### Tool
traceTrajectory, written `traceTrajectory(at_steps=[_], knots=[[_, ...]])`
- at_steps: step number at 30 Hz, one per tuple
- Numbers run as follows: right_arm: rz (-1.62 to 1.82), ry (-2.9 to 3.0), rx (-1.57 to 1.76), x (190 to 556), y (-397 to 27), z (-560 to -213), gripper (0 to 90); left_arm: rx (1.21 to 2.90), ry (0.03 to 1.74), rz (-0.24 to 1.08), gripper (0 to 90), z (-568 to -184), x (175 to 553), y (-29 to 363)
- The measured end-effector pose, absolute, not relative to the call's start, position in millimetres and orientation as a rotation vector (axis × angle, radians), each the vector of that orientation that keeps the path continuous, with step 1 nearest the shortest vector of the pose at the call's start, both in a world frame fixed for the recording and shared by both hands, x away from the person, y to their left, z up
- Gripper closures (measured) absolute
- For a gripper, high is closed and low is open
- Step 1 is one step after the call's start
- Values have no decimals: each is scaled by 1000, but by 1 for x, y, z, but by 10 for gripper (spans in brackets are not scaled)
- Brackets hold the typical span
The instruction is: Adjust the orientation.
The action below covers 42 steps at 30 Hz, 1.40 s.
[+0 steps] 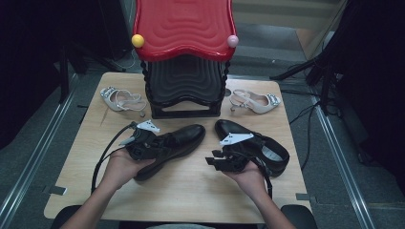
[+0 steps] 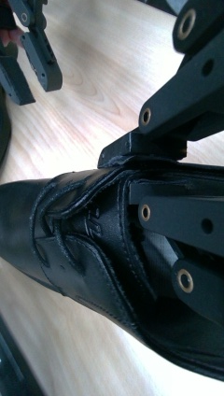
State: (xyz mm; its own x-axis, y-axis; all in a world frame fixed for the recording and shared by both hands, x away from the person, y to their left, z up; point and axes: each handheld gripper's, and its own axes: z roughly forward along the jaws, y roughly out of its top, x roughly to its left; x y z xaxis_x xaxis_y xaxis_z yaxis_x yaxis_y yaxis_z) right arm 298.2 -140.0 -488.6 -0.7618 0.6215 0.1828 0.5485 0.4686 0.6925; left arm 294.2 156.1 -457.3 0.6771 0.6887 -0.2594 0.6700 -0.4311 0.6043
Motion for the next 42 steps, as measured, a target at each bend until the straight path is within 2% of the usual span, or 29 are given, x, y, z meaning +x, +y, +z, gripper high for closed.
traceTrajectory(at_steps=[8, 11, 15, 25, 29, 35, 42], knots=[[1223, 2575, 1017, 294, -141, -491, 613, 2240, 1009, 27, 803, -460, 292, 147], [1223, 2564, 1024, 293, -142, -490, 612, 2251, 1002, 7, 752, -460, 292, 148], [1218, 2560, 1044, 293, -142, -488, 612, 2258, 989, -22, 625, -456, 292, 153], [1238, 2564, 1087, 292, -141, -477, 643, 2221, 964, -43, 549, -434, 285, 180], [1252, 2561, 1110, 293, -138, -477, 674, 2156, 979, -47, 566, -427, 285, 194], [1272, 2577, 1136, 295, -131, -477, 709, 2117, 997, -70, 669, -426, 290, 205], [1235, 2606, 1094, 299, -114, -473, 732, 2103, 1044, -66, 691, -431, 299, 206]])
